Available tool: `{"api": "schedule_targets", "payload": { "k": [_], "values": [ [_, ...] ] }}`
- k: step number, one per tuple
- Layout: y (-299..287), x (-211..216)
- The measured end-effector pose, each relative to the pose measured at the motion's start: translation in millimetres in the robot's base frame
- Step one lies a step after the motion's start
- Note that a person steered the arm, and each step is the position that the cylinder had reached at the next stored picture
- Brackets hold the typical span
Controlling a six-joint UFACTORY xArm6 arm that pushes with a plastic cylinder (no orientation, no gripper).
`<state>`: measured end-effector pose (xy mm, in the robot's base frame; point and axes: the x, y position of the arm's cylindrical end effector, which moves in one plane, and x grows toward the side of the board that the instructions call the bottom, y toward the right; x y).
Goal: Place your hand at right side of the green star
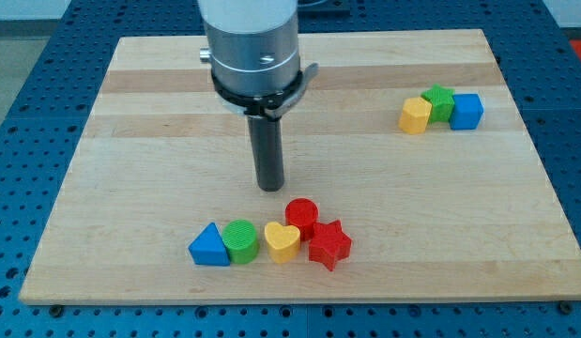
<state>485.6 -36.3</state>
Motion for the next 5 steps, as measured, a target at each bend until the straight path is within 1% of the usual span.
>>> {"api": "schedule_targets", "payload": {
  "k": [1, 3, 4, 5],
  "values": [
    [12.0, 15.9],
    [38.1, 20.1],
    [57.3, 9.7],
    [104.3, 38.2]
  ]
}}
